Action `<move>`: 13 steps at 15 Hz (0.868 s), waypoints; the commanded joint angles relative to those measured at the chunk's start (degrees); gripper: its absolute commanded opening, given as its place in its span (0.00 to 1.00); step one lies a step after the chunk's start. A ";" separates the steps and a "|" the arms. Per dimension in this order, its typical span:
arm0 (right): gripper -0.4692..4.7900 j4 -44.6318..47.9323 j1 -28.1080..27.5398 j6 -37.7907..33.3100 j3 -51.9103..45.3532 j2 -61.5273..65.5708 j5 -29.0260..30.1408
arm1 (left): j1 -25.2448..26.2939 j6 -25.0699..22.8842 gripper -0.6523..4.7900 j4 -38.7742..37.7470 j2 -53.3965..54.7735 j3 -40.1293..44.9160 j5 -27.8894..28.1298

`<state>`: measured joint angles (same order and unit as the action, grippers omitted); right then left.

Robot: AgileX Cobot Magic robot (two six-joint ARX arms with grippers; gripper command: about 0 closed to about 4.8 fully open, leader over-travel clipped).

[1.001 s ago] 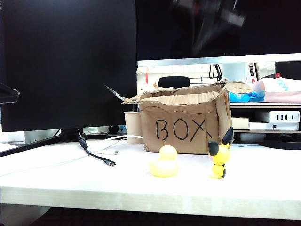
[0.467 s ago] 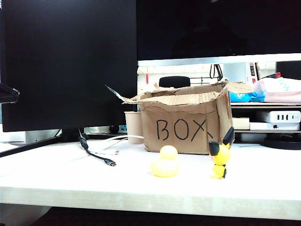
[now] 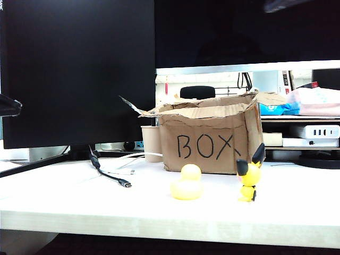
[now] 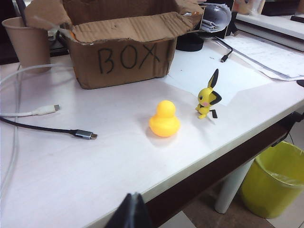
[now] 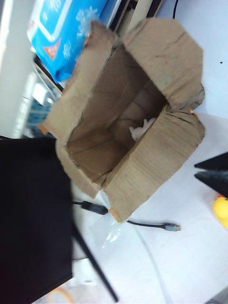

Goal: Put the doll that is least similar in color compared to the others into the paper box.

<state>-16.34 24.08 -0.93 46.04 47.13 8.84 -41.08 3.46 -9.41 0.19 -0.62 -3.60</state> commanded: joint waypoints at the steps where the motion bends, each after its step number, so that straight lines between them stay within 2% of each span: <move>1: 0.09 6.23 0.02 -0.76 -6.03 -7.02 0.04 | 0.02 -0.02 0.11 -0.76 0.00 0.09 -0.09; 5: 0.09 2.14 0.02 -1.27 -8.33 -13.18 0.20 | 0.02 -0.02 0.11 -0.79 0.00 0.07 -0.11; 8: 0.09 0.52 0.02 -4.66 -8.96 -17.44 1.95 | 0.04 -0.04 0.11 -0.76 0.00 0.07 -0.11; 11: 0.09 2.19 -0.02 -3.58 -12.41 -24.70 -2.95 | 0.55 -0.02 0.11 -0.79 0.00 0.07 -0.13; 13: 0.09 3.15 -0.02 -3.82 -14.69 -29.33 -2.75 | 4.20 -0.02 0.11 -0.76 0.00 0.07 -0.28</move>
<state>-14.52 24.01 -4.78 31.59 18.87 6.17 -38.22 3.49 -9.41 0.19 -0.62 -3.64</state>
